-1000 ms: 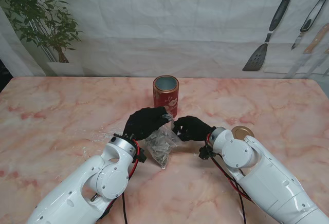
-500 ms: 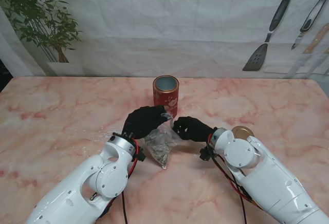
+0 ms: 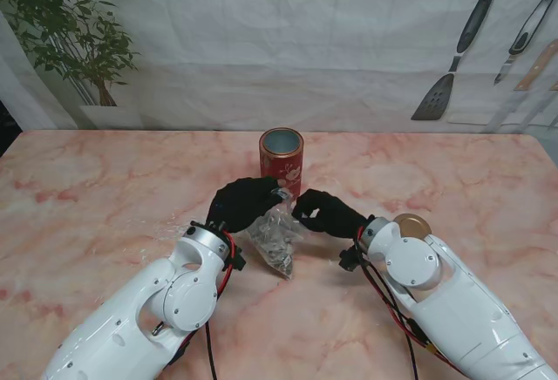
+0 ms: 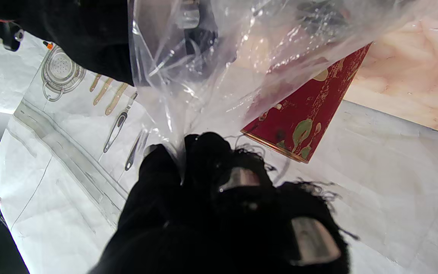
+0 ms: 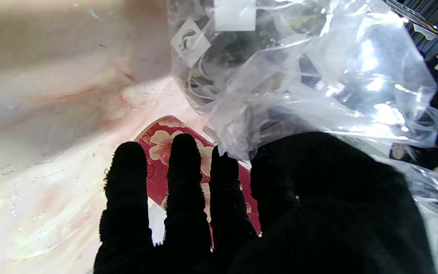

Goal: Insert tea bags into the tea bag box

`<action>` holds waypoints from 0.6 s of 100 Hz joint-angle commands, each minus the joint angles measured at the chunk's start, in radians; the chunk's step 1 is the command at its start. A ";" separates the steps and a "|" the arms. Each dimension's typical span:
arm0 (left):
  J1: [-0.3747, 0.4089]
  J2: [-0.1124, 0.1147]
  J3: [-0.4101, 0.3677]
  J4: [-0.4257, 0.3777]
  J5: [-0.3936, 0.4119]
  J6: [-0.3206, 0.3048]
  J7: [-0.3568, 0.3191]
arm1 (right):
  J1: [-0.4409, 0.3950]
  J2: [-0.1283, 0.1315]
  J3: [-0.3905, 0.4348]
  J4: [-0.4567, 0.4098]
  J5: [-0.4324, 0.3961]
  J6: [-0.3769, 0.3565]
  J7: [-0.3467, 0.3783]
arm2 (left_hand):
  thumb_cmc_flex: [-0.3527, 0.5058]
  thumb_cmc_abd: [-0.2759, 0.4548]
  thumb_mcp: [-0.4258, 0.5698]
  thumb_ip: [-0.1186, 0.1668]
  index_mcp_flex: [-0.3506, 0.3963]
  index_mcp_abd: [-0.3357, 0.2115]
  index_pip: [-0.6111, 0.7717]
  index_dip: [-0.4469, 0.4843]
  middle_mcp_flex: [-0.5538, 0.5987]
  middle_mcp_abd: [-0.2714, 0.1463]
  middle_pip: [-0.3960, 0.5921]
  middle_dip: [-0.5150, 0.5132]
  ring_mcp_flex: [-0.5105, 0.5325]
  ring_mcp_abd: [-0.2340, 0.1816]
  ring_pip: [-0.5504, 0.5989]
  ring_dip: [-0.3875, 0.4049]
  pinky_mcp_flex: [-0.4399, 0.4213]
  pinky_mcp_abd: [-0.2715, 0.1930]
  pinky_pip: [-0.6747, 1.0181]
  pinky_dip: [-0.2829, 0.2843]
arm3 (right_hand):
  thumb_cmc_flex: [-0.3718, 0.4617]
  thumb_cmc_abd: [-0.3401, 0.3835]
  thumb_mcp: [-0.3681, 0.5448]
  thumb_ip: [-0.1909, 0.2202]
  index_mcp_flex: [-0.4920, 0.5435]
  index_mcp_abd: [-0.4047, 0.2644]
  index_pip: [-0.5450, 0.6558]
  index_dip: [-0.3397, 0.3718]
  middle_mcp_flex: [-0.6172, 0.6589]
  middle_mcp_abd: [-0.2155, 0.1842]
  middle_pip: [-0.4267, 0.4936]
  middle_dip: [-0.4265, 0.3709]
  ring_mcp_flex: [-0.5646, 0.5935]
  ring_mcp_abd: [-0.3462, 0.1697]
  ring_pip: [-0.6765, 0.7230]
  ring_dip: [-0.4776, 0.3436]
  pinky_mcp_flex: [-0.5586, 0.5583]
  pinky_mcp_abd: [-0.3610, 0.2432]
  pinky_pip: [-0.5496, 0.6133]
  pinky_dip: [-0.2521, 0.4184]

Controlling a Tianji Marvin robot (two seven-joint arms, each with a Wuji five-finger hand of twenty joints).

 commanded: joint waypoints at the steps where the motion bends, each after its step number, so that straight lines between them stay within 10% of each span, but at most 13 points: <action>1: -0.006 0.001 0.001 -0.005 0.002 0.006 -0.016 | -0.009 -0.006 0.004 -0.014 0.003 -0.013 -0.005 | 0.063 0.066 0.014 0.030 0.080 0.197 0.157 0.052 0.038 0.035 0.107 0.018 0.035 0.082 0.091 0.000 -0.016 -0.211 0.266 -0.012 | 0.058 0.031 0.009 0.030 0.003 -0.047 0.024 0.025 -0.043 -0.002 0.003 -0.008 -0.031 -0.009 -0.006 -0.008 -0.015 0.030 -0.022 -0.014; 60: -0.012 0.004 -0.009 -0.003 0.013 0.027 -0.031 | -0.033 -0.009 0.065 -0.084 -0.046 -0.010 -0.055 | 0.062 0.064 0.014 0.031 0.083 0.197 0.156 0.052 0.038 0.035 0.107 0.019 0.035 0.082 0.091 0.000 -0.016 -0.211 0.266 -0.011 | 0.049 0.029 0.034 0.035 -0.002 -0.011 0.022 0.049 -0.047 0.005 0.037 -0.004 -0.045 -0.009 0.024 -0.008 -0.028 0.015 -0.025 -0.019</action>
